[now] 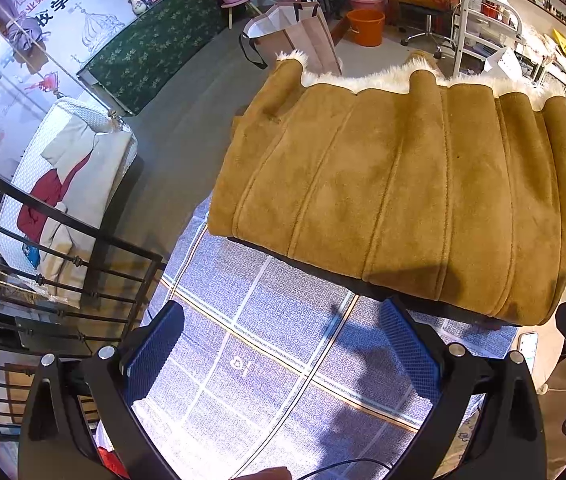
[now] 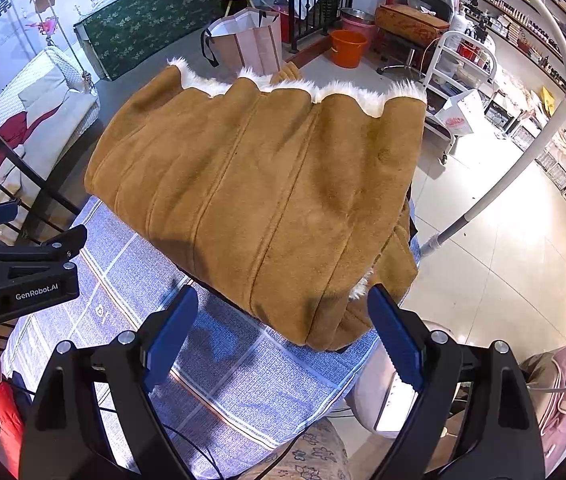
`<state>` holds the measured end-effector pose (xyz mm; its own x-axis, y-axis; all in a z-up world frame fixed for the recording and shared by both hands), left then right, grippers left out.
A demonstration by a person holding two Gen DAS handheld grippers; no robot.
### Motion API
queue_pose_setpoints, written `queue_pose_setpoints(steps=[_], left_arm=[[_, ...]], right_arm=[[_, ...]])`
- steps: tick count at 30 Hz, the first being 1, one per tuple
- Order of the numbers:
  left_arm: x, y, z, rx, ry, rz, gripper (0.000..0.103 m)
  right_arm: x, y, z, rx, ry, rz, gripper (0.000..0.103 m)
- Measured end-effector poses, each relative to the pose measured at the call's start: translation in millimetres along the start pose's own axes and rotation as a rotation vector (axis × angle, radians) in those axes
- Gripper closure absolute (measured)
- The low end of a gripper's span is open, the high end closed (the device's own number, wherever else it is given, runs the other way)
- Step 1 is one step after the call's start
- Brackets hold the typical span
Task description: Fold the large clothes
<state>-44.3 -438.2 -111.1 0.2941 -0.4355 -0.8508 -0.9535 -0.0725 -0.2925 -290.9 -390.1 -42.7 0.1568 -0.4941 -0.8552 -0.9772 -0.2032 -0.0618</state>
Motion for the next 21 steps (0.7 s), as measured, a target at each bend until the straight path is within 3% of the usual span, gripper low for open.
queue_pose_setpoints(steps=[21], left_arm=[[-0.8, -0.7, -1.3, -0.001, -0.001, -0.004, 0.006]], right_arm=[[0.9, 0.9, -1.4, -0.001, 0.000, -0.002, 0.017]])
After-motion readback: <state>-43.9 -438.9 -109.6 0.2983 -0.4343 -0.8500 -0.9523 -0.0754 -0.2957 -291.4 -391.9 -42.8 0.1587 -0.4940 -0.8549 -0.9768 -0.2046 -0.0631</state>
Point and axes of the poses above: each gripper's, at about its wrist camera, not at the fingertips, and x roughly the way its jaws point, y to its right, z to its underside, the point moved 4 cm from there along x, roughly the way its jaws point, and after that the axes turned 7 degrees about y, right-handed, at the moved point
